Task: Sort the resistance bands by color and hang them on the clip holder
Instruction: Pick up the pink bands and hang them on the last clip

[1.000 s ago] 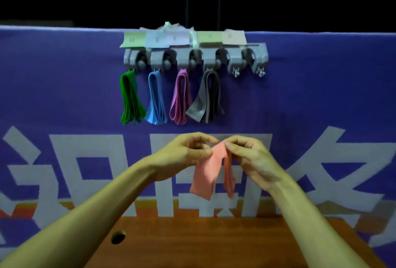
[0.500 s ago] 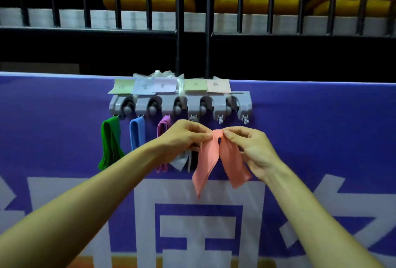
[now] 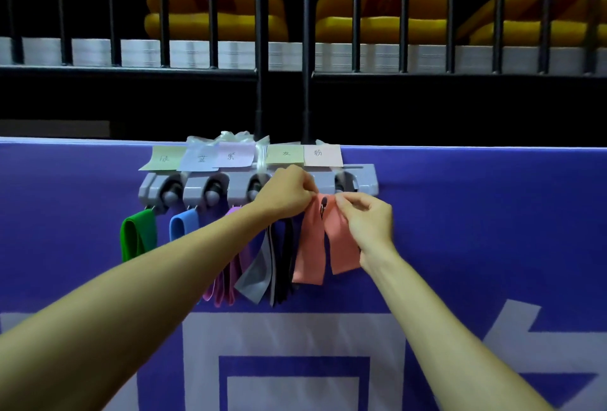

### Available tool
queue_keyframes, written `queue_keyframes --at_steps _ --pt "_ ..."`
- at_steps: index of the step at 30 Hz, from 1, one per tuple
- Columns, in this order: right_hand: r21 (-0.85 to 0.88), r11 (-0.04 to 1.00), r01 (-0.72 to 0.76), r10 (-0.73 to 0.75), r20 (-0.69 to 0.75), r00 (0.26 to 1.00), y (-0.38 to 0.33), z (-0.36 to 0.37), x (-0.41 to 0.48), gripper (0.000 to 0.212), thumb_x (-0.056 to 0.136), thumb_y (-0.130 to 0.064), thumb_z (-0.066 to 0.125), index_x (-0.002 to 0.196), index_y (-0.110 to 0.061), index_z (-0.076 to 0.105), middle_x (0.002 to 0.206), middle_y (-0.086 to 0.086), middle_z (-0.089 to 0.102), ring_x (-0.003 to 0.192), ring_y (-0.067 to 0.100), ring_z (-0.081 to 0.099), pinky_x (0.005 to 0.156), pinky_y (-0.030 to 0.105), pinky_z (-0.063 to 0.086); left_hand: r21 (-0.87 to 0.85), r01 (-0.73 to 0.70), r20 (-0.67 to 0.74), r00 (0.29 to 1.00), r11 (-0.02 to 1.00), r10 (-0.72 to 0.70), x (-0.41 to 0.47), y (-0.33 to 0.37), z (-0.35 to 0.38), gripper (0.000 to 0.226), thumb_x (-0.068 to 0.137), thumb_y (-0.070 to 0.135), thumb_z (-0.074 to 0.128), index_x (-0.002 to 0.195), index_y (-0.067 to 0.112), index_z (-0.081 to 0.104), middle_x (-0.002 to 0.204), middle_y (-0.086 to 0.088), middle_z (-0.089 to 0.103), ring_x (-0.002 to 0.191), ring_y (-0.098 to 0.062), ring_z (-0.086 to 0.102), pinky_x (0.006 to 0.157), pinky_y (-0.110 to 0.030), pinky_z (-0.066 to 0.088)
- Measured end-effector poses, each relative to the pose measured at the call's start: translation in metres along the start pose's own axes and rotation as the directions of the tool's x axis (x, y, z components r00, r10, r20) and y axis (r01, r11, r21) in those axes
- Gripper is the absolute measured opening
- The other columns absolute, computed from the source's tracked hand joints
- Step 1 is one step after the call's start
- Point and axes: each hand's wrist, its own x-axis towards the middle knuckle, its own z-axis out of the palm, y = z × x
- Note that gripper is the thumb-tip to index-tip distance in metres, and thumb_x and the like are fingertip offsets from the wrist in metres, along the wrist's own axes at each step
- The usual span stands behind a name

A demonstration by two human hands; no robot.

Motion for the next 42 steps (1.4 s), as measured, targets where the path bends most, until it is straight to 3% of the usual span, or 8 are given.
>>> queue_keyframes --at_steps 4,8,14,16,20,25,30,42 --pt "-0.179 0.981 0.075 -0.079 -0.019 0.997 0.013 -0.001 0.004 0.017 0.085 -0.016 0.070 0.072 -0.028 0.071 0.072 -0.016 0.066 0.071 -0.004 0.059 0.051 0.001 0.038 0.120 0.024 0.010 1.000 0.992 -0.025 0.006 -0.005 0.018 0.024 0.082 0.008 0.052 0.081 0.017 0.074 0.085 0.000 0.069 0.080 -0.023 0.063 0.066 -0.032 0.051" --pt "-0.284 0.950 0.132 -0.136 0.005 0.991 0.023 -0.002 0.007 0.009 0.084 -0.014 0.069 0.082 -0.019 0.076 0.070 -0.015 0.065 0.068 -0.008 0.056 0.055 -0.001 0.037 0.154 0.061 -0.007 0.998 0.986 -0.061 0.006 -0.011 0.032 0.026 0.082 0.011 0.050 0.088 0.022 0.073 0.099 -0.004 0.071 0.090 -0.026 0.064 0.076 -0.038 0.054" --pt "-0.453 0.868 0.202 -0.190 0.073 0.979 0.041 0.003 0.006 0.015 0.092 -0.025 0.062 0.083 -0.024 0.074 0.082 -0.004 0.071 0.079 0.016 0.064 0.066 0.033 0.053 0.210 0.017 0.014 1.000 0.977 -0.021 0.004 -0.017 0.038 0.023 0.087 0.016 0.053 0.095 0.022 0.074 0.100 -0.005 0.070 0.088 -0.029 0.064 0.071 -0.035 0.051" --pt "-0.450 0.867 0.213 -0.198 0.081 0.977 0.044 0.004 0.005 0.017 0.093 -0.026 0.060 0.081 -0.024 0.073 0.079 -0.004 0.071 0.076 0.016 0.064 0.065 0.033 0.054 0.236 0.001 0.042 0.999 0.972 -0.011 0.004 -0.019 0.040 0.020 0.088 0.021 0.055 0.094 0.020 0.074 0.097 -0.005 0.070 0.084 -0.029 0.063 0.072 -0.037 0.051" --pt "-0.331 0.935 0.128 -0.115 0.059 0.992 0.041 0.001 0.005 0.014 0.091 -0.019 0.064 0.082 -0.021 0.074 0.073 -0.010 0.068 0.068 0.003 0.059 0.052 0.008 0.041 0.262 -0.002 0.053 0.998 0.965 -0.012 0.003 -0.015 0.041 0.017 0.088 0.018 0.053 0.093 0.019 0.070 0.096 -0.005 0.069 0.081 -0.027 0.057 0.072 -0.031 0.036" --pt "-0.104 0.993 -0.057 0.051 -0.067 0.996 0.041 0.003 0.008 0.025 0.087 -0.010 0.065 0.070 -0.027 0.072 0.079 -0.006 0.072 0.081 0.015 0.066 0.073 0.030 0.054 0.145 0.033 0.032 0.999 0.989 -0.038 0.006 -0.015 0.037 0.027 0.088 0.013 0.051 0.099 0.021 0.075 0.107 0.001 0.072 0.095 -0.026 0.063 0.080 -0.034 0.049" --pt "-0.133 0.984 -0.122 0.123 -0.005 0.992 0.048 0.004 0.006 0.007 0.082 -0.027 0.074 0.075 -0.025 0.074 0.076 -0.007 0.073 0.076 0.012 0.067 0.062 0.025 0.050 0.241 -0.007 0.078 0.997 0.971 -0.012 0.007 -0.014 0.040 0.020 0.091 0.022 0.056 0.101 0.018 0.073 0.102 -0.004 0.072 0.091 -0.026 0.063 0.079 -0.033 0.044" --pt "-0.299 0.954 -0.034 0.066 0.099 0.993 0.050 -0.022 -0.007 0.024 0.086 -0.009 0.064 0.086 -0.030 0.073 0.091 -0.010 0.073 0.093 0.010 0.067 0.090 0.038 0.055 0.216 -0.140 -0.013 0.989 0.966 0.146 -0.031 -0.006 0.005 0.031 0.087 0.007 0.045 0.107 0.014 0.068 0.104 -0.012 0.068 0.095 -0.031 0.062 0.075 -0.040 0.051"
